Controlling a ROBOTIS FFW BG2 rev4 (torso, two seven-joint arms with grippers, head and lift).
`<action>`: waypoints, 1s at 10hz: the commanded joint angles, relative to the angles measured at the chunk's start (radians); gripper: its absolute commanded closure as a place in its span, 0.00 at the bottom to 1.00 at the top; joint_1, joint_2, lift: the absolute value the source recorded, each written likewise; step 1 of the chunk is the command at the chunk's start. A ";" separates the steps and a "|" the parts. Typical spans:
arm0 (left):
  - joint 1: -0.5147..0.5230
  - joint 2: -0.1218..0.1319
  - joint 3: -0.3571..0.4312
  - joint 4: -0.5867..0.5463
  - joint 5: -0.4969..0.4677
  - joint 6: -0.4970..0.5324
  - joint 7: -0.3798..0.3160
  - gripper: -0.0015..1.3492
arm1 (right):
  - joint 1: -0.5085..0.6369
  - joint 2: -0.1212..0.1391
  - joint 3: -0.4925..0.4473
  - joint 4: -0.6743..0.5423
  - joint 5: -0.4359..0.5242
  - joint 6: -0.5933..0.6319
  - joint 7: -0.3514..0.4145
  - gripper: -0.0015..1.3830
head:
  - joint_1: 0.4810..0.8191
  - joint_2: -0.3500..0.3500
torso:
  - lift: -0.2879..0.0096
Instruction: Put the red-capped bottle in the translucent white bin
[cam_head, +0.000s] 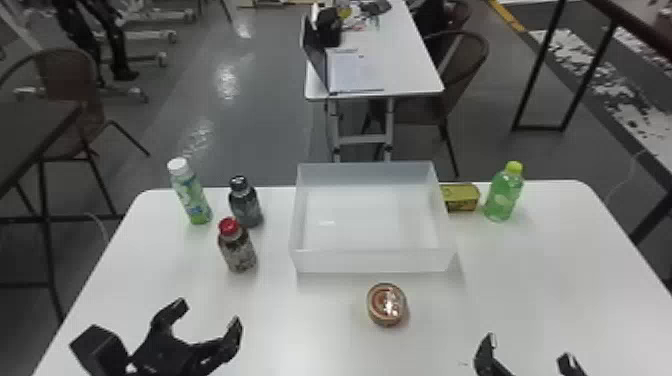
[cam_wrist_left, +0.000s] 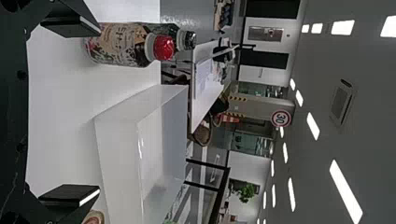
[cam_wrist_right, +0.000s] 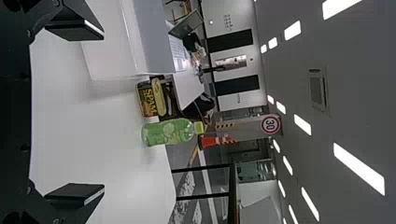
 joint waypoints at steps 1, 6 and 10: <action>0.000 -0.003 0.001 0.000 0.001 0.000 -0.002 0.09 | -0.001 -0.005 0.000 -0.004 0.005 0.010 0.000 0.10 | 0.63 0.61 | 0.85; 0.001 -0.003 0.006 -0.003 -0.010 0.015 0.000 0.09 | 0.002 -0.006 0.000 -0.009 -0.004 0.020 0.000 0.10 | 0.63 0.61 | 0.85; -0.066 -0.003 0.069 0.073 -0.018 0.032 -0.014 0.08 | -0.001 -0.003 0.000 -0.004 -0.007 0.020 0.000 0.10 | 0.63 0.64 | 0.85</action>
